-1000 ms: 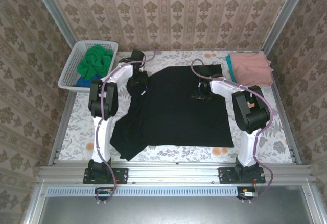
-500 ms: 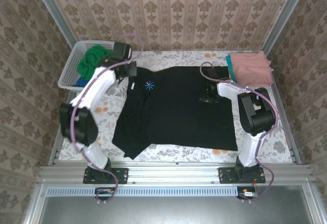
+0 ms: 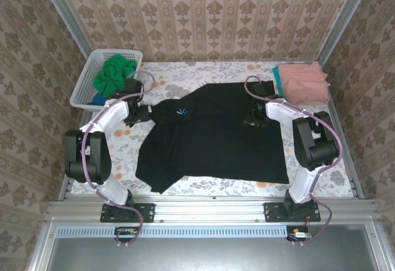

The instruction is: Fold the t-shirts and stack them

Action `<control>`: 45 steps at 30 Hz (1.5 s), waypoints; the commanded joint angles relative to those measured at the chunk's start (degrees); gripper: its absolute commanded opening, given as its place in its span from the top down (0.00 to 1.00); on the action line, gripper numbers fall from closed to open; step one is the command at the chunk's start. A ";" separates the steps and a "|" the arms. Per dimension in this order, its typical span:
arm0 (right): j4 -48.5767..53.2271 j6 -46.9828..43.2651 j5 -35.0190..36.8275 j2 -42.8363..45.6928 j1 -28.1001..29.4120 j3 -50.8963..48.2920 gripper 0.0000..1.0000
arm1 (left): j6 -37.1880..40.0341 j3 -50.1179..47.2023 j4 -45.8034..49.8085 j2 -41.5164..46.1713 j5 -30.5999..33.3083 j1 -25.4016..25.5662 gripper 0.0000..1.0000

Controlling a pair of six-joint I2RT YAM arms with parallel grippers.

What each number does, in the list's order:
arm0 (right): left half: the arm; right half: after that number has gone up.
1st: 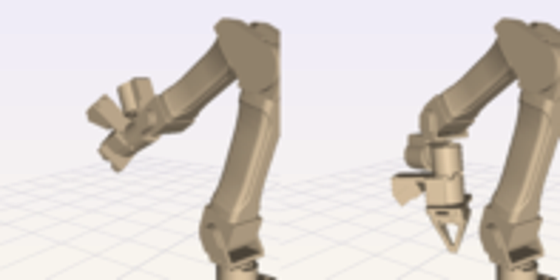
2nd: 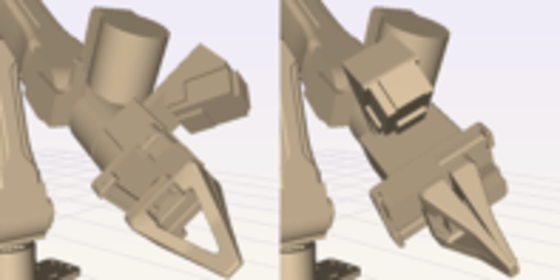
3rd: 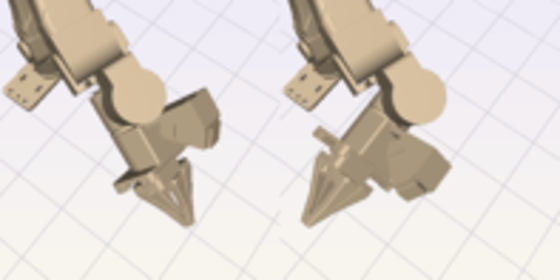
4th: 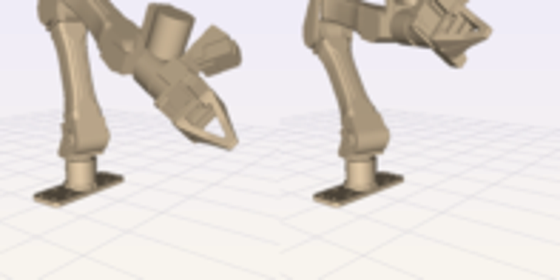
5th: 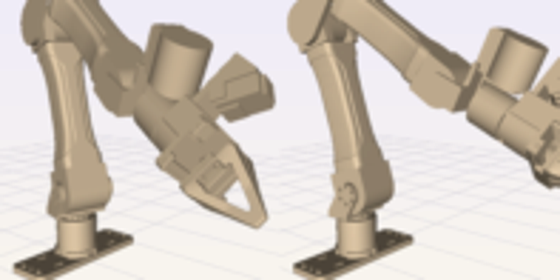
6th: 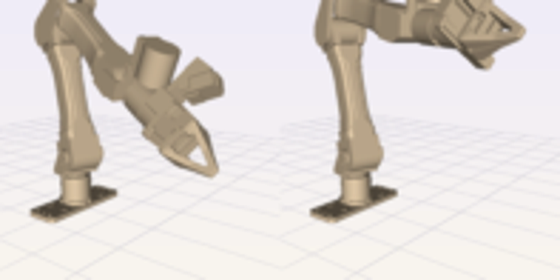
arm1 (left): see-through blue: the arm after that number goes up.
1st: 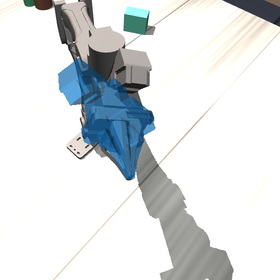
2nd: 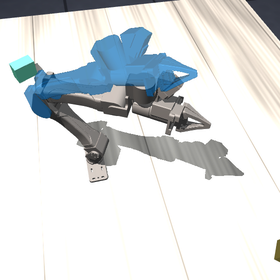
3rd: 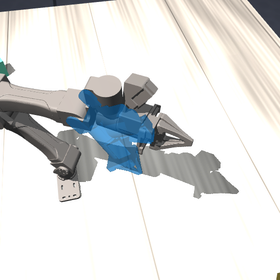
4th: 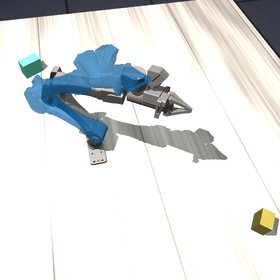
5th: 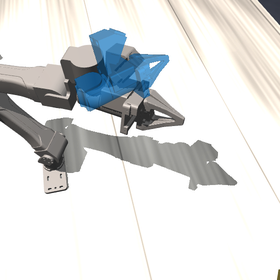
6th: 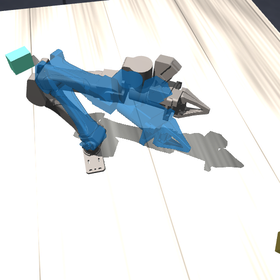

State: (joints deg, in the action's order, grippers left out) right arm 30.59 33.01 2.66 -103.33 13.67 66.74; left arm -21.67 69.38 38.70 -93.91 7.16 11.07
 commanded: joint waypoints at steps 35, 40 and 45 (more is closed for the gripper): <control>-1.31 0.91 -1.79 5.94 4.11 -2.45 0.53 | 12.83 41.58 13.86 -30.47 -3.25 10.02 0.57; -1.15 0.74 -1.65 6.05 4.13 -2.49 0.52 | 13.91 42.50 12.97 -35.29 -2.53 9.87 0.53; -1.54 0.74 -1.78 5.90 4.11 -2.53 0.52 | 14.88 45.98 14.99 -39.33 -2.45 9.37 0.51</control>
State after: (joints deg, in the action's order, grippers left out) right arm 29.74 33.39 1.56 -98.19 17.67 64.84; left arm -8.71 112.16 50.78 -133.38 3.79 21.10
